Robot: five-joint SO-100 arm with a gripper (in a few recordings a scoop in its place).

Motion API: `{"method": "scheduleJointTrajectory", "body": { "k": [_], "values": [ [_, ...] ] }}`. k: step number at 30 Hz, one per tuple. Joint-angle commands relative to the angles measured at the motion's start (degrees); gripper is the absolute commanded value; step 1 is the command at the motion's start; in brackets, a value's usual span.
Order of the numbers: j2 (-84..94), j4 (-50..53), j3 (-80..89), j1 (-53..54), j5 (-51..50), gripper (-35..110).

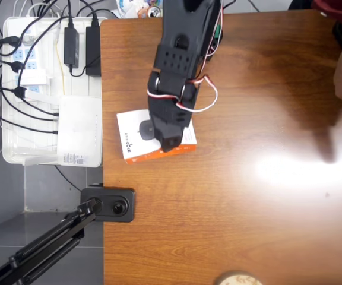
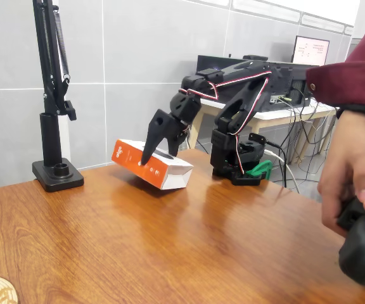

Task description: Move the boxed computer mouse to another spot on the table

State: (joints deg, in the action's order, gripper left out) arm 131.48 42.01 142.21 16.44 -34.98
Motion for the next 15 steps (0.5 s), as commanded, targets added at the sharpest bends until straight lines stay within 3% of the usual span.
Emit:
{"method": "scheduleJointTrajectory", "body": {
  "k": [1, 4, 10, 13, 15],
  "values": [
    [0.3, -2.9, 0.0, 0.2, 2.8, 53],
    [-3.3, -4.1, -3.2, -0.5, 4.0, 105],
    [6.6, 2.3, -4.8, 1.8, 4.8, 106],
    [10.5, 5.5, -7.3, 2.1, 4.9, 93],
    [13.7, 6.8, -9.5, 2.6, 5.2, 74]
  ]
}}
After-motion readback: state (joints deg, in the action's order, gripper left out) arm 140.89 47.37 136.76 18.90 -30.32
